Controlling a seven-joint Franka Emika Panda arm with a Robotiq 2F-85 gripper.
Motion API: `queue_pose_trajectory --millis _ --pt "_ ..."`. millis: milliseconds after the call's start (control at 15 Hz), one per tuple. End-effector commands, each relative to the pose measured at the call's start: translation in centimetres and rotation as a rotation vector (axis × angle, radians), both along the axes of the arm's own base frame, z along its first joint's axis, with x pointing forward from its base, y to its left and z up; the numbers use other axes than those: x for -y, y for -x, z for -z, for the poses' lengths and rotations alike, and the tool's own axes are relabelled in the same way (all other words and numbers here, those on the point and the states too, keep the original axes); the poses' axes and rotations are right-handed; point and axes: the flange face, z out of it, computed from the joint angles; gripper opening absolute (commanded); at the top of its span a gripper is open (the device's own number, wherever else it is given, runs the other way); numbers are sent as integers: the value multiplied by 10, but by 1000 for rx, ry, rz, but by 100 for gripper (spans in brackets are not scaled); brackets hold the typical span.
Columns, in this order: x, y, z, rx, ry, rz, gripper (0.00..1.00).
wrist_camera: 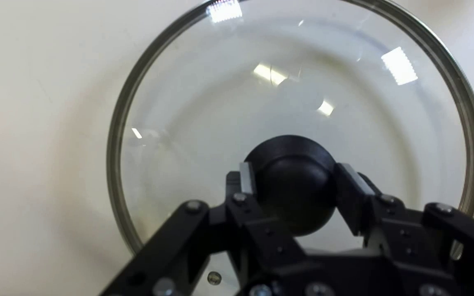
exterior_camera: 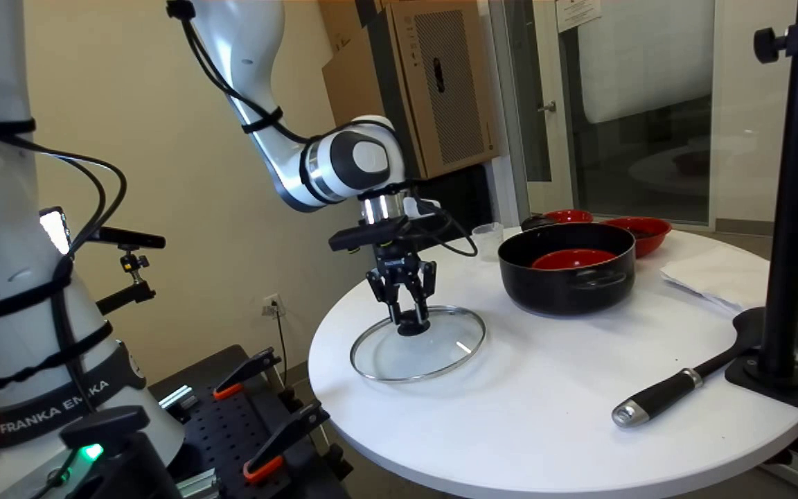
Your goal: Put the pots lid on the table then remove the orange bowl from it and put it on the table also
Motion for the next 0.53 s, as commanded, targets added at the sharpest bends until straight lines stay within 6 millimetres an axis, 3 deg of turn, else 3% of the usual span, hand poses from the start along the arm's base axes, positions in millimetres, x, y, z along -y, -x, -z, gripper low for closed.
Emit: queue_pose_trajectory --millis 0,467 --pt "4 2 -2 9 3 -8 25" --pt "6 1 5 -11 10 4 25"
